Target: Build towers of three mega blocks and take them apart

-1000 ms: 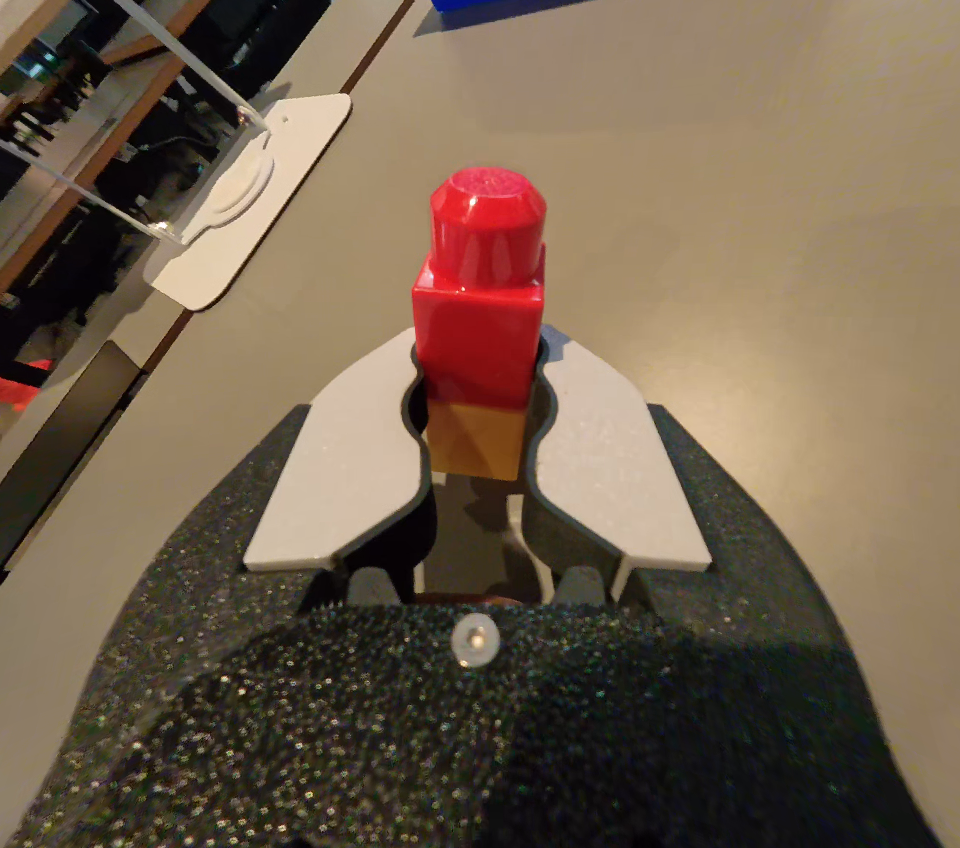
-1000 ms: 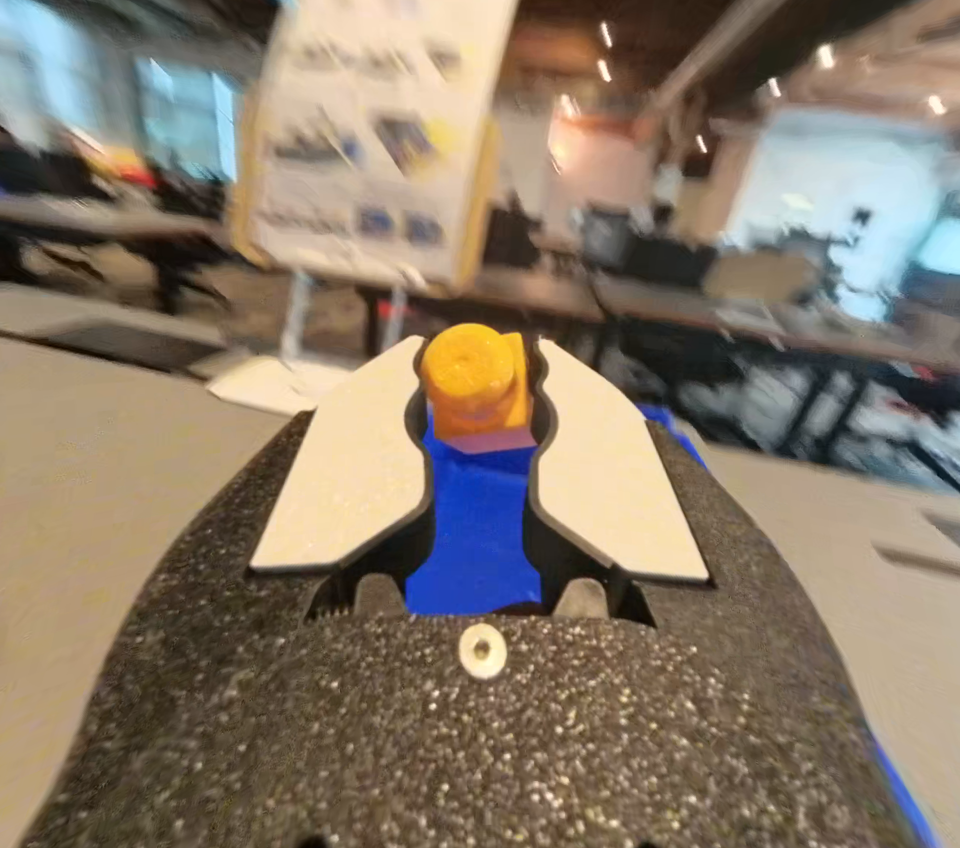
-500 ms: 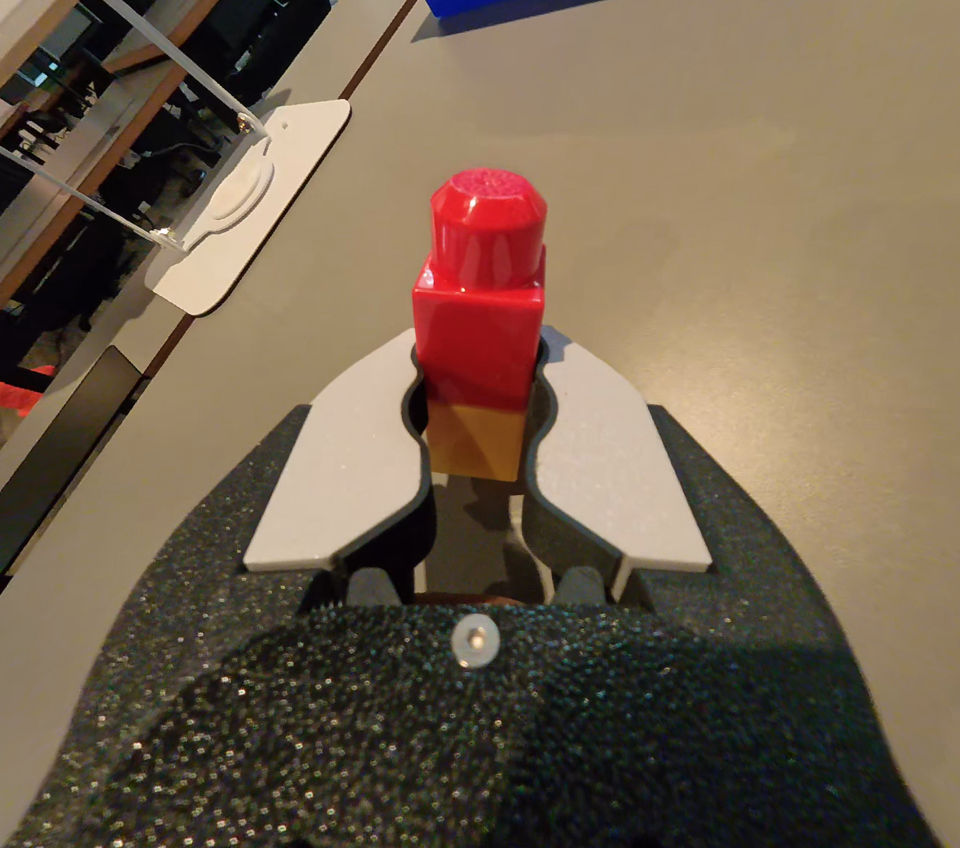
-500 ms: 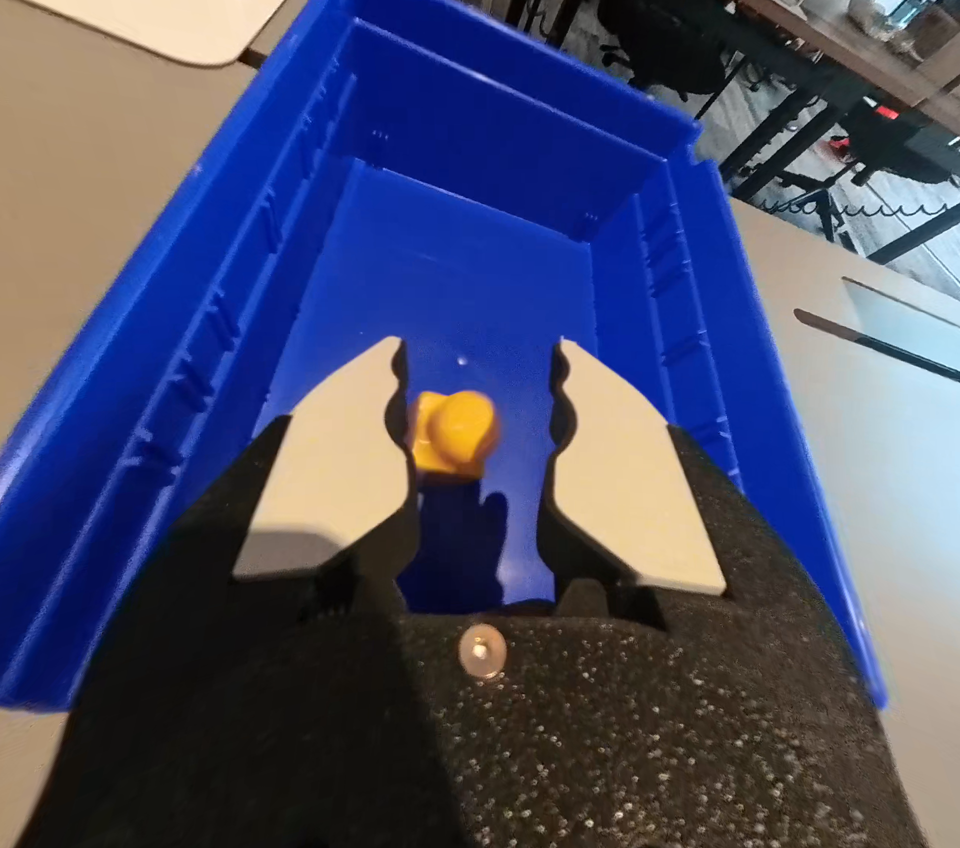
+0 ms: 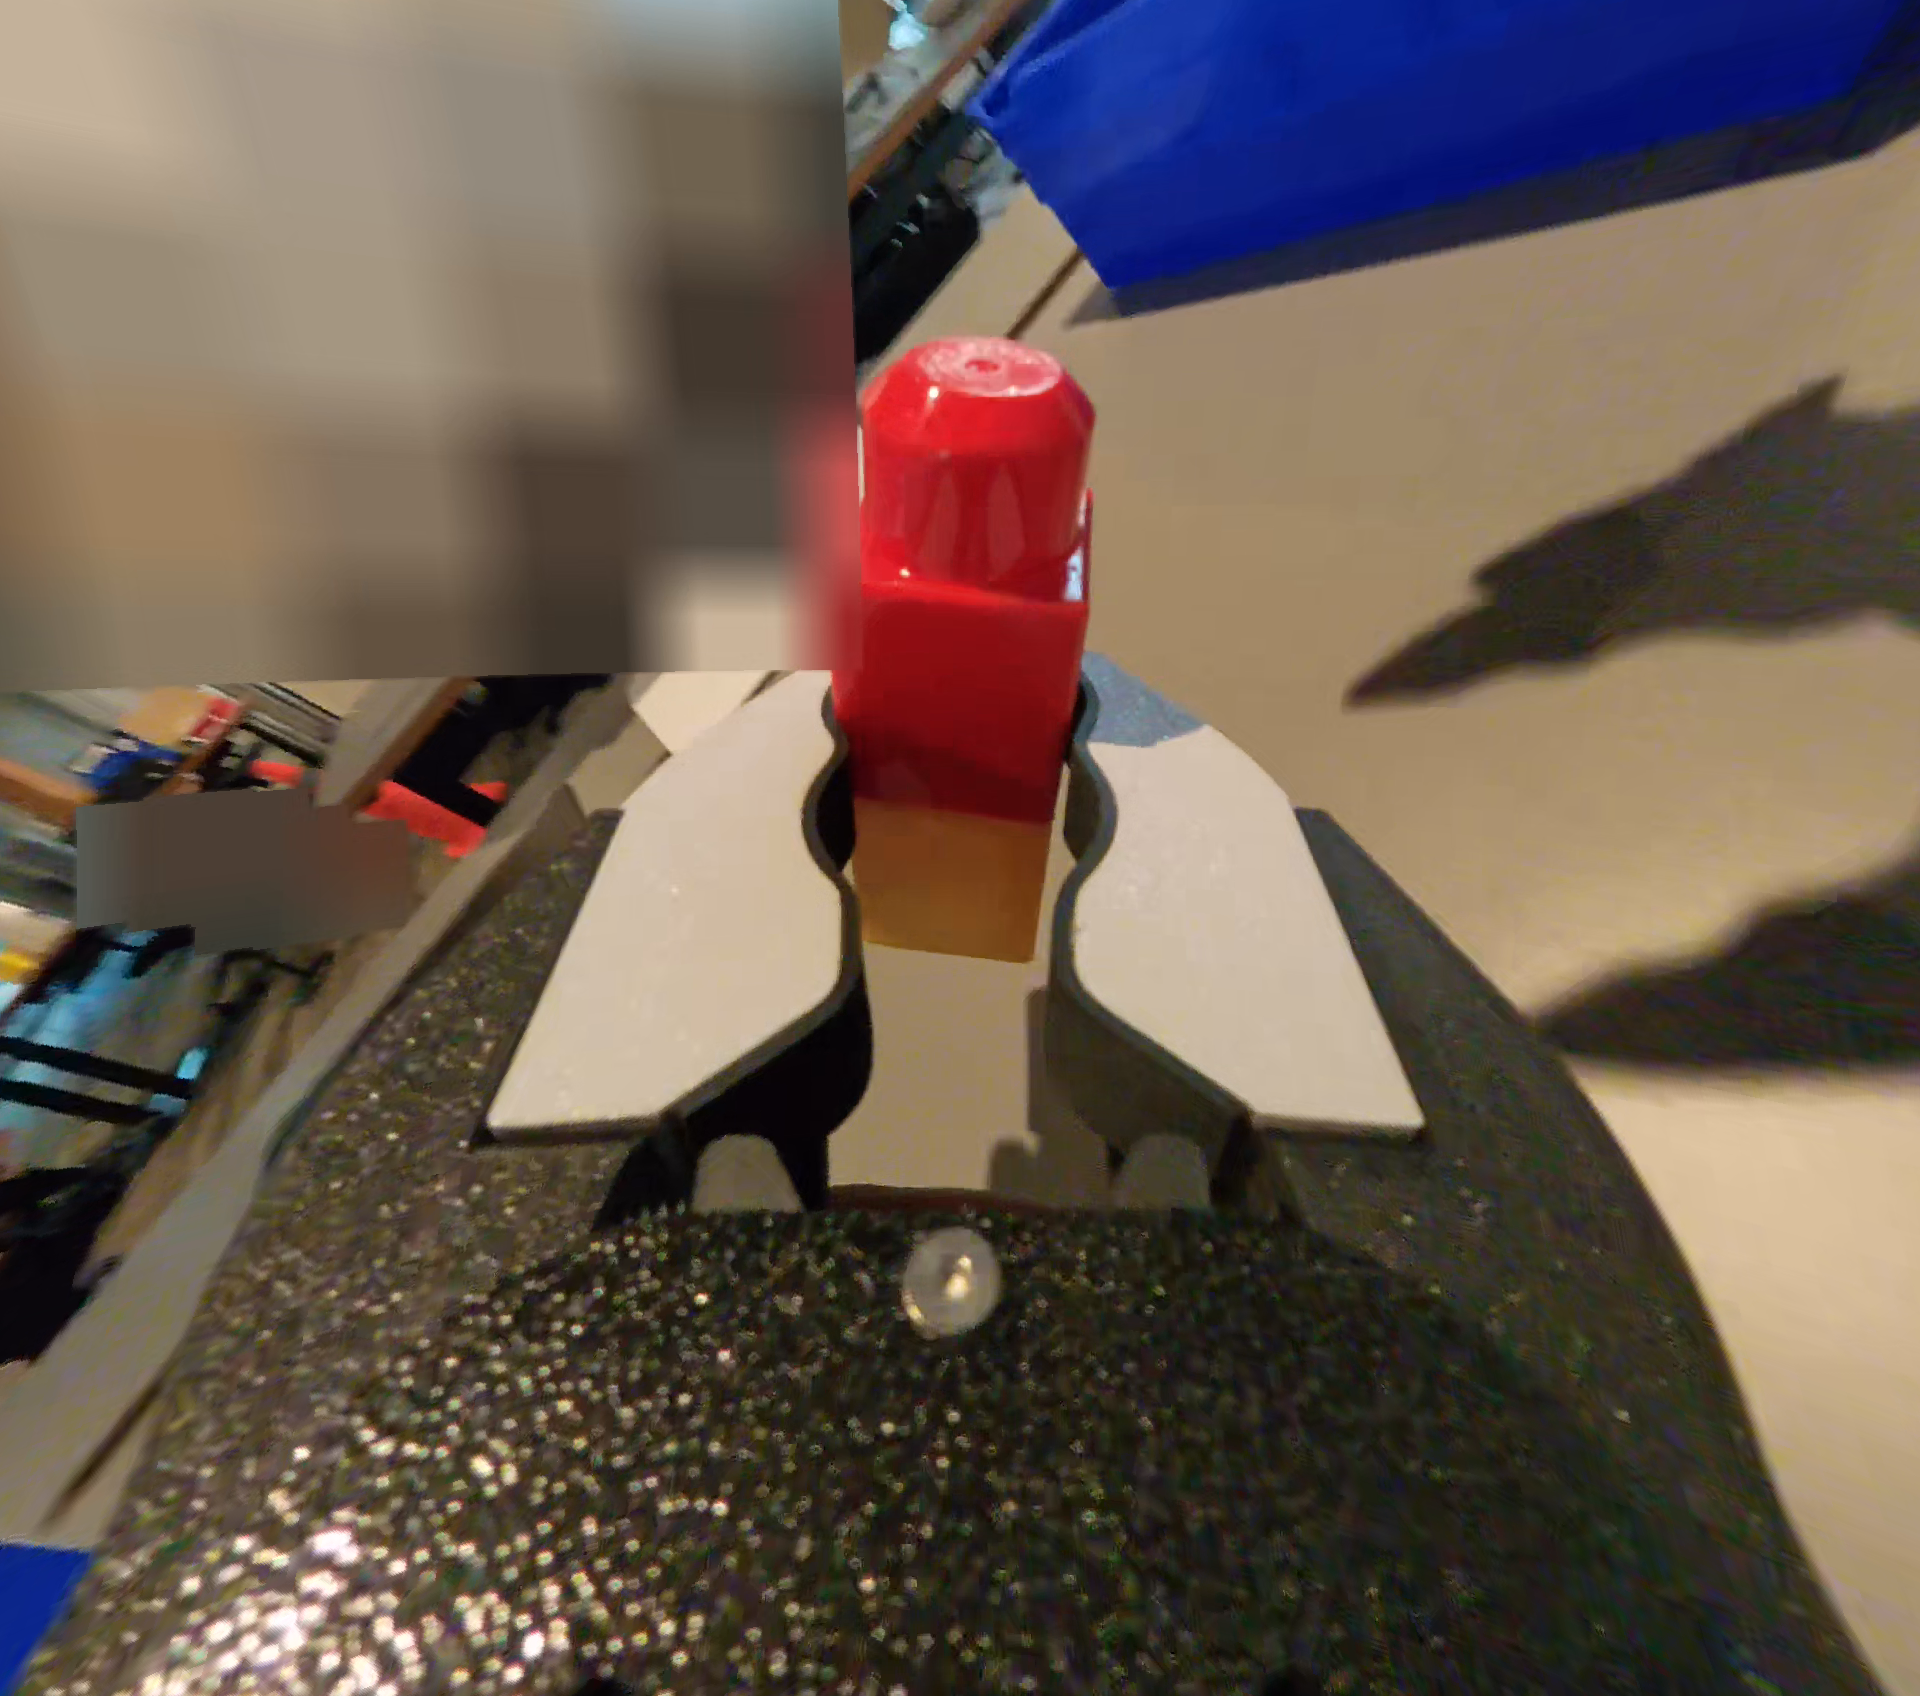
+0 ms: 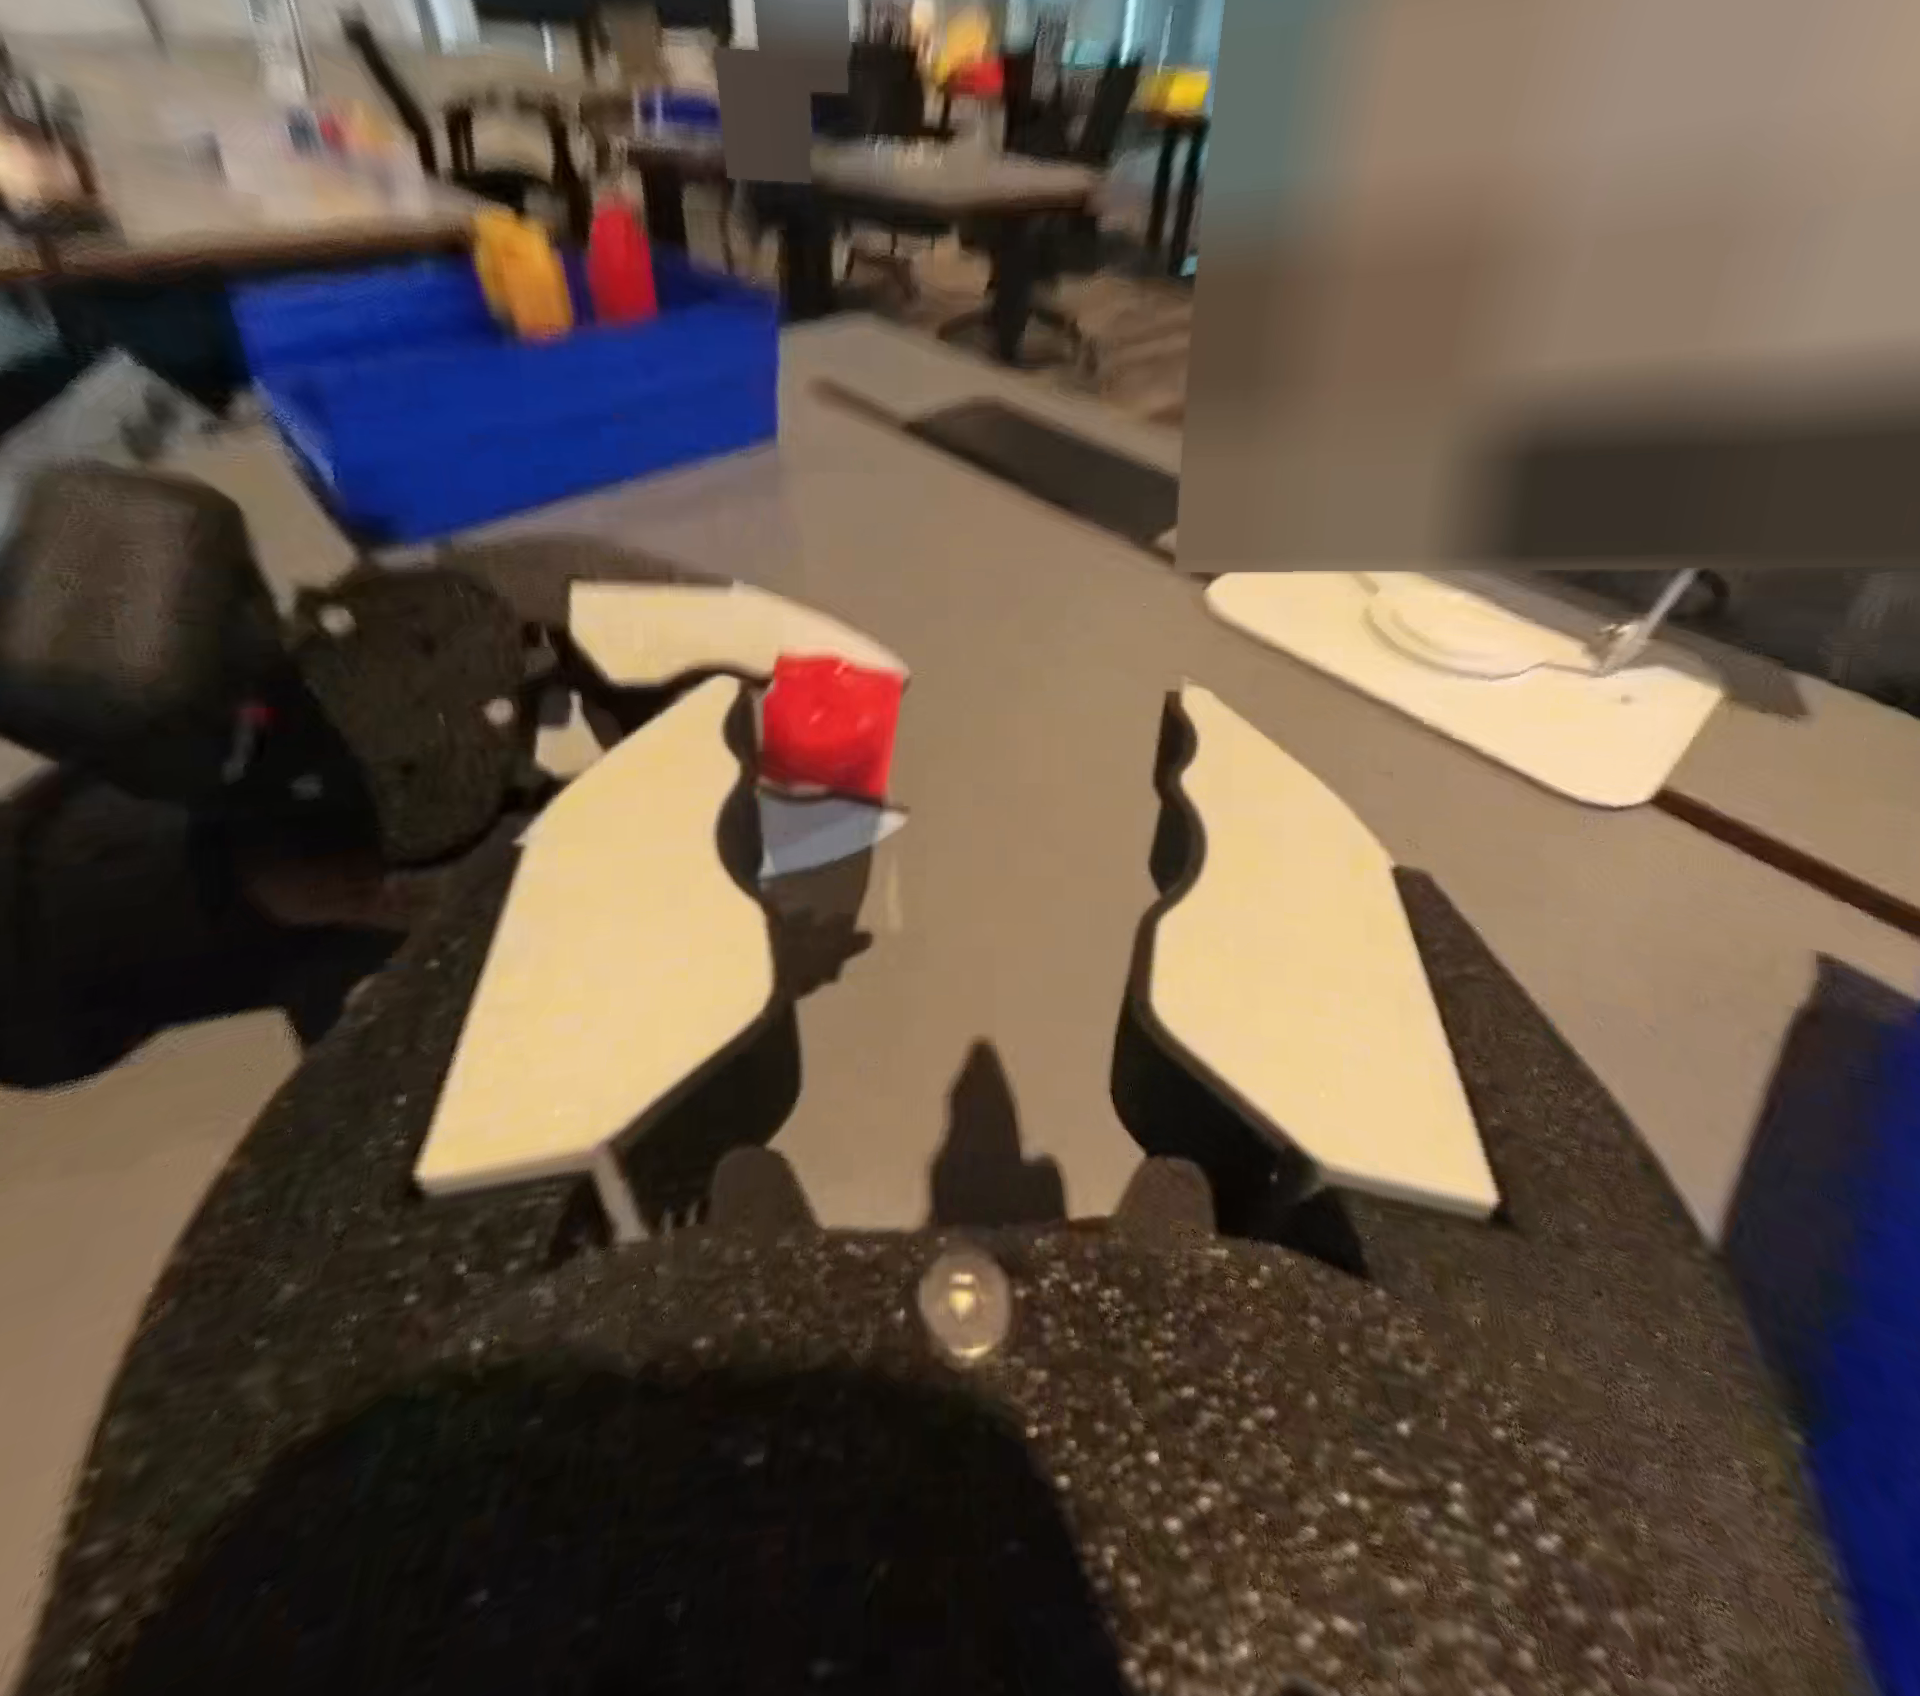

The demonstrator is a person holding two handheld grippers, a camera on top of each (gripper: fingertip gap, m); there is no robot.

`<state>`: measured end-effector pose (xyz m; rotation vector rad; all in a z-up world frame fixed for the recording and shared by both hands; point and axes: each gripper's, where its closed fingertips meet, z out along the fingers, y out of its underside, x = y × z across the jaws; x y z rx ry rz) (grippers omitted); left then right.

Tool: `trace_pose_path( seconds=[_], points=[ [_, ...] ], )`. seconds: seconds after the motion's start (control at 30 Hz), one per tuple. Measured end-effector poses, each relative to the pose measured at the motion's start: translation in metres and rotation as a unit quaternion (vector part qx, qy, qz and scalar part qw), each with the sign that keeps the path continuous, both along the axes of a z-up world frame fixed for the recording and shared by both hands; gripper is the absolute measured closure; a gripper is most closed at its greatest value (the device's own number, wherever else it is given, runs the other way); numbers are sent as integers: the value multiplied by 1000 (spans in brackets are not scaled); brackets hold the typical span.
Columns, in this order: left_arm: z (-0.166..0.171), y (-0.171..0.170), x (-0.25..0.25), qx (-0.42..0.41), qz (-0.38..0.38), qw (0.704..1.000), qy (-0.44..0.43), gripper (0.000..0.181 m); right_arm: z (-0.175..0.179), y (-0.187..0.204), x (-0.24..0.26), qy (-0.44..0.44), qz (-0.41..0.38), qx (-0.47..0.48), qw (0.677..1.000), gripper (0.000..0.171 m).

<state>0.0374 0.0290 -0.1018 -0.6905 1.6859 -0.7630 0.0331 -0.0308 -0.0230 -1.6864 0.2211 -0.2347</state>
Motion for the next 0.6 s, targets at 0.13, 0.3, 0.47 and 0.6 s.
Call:
trace_pose_path(
  seconds=[0.13, 0.3, 0.47, 0.6],
  points=[
    [15, -12, -7, 61, -3, 997, -55, 145, -43, 30, -22, 27, 41, -58, 997, 96],
    [10, -32, -11, 110, -36, 991, -61, 145, -68, 43, -34, 86, 81, -69, 991, 115],
    [4, -31, -9, 121, -42, 990, -50, 145, -74, 41, -32, 98, 81, -83, 988, 130],
    [19, -27, -15, 42, -79, 994, -65, 135, -56, 32, -27, 107, 90, -42, 989, 131]
  ],
)
